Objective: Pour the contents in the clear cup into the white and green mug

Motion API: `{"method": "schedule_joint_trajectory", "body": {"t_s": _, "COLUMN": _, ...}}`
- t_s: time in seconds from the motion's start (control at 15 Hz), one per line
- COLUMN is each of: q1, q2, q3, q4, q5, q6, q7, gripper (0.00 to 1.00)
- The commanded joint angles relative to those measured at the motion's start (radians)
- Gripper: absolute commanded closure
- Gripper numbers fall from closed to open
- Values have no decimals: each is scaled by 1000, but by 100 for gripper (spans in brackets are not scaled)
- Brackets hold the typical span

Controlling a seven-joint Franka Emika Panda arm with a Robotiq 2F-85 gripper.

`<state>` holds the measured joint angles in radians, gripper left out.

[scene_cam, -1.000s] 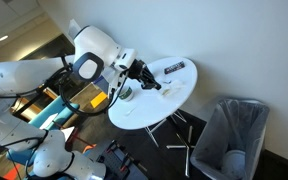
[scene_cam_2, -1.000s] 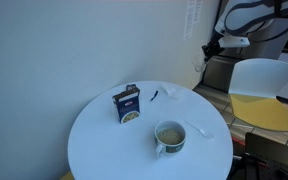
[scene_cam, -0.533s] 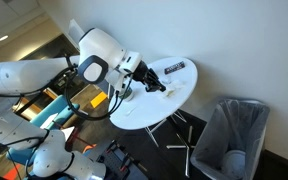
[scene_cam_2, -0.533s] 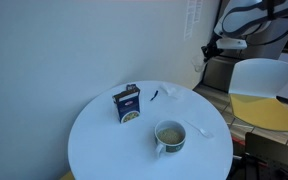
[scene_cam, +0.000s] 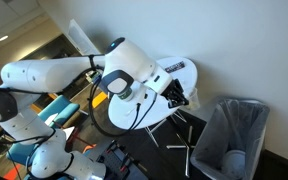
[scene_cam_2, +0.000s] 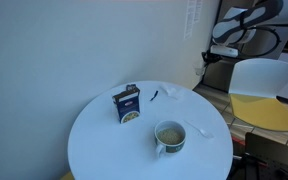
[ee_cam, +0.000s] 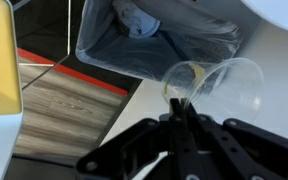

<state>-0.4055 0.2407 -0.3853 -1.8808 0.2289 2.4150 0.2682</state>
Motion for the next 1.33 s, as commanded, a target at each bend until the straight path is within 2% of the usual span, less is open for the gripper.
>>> {"method": "schedule_joint_trajectory", "body": {"t_s": 0.0, "q1": -40, "q2": 171, "q3": 14, "q4": 135, "q5": 82, "q6": 22, "q7": 34, "gripper": 99}}
{"method": "schedule_joint_trajectory", "body": {"t_s": 0.4, "q1": -94, "q2": 375, "q3": 27, "q4": 307, "q5": 114, "q6": -5, "q7": 124, "gripper": 99}}
{"method": "schedule_joint_trajectory", "body": {"t_s": 0.73, "q1": -127, "q2": 473, "q3": 57, "q4": 408, "q5": 121, "q6": -24, "q7": 134, "gripper": 99}}
{"method": "schedule_joint_trajectory", "body": {"t_s": 0.8, "q1": -131, "q2": 484, "q3": 64, "q4": 423, "q5": 123, "q6": -29, "q7": 134, "gripper": 70}}
{"method": "schedule_joint_trajectory", "body": {"t_s": 0.87, "q1": -134, "q2": 494, "q3": 69, "q4": 436, "q5": 124, "q6": -30, "q7": 134, "gripper": 69}}
{"method": "schedule_joint_trajectory", "body": {"t_s": 1.27, "q1": -146, "q2": 494, "q3": 94, "q4": 465, "q5": 129, "q6": -45, "q7": 121, "gripper": 26}}
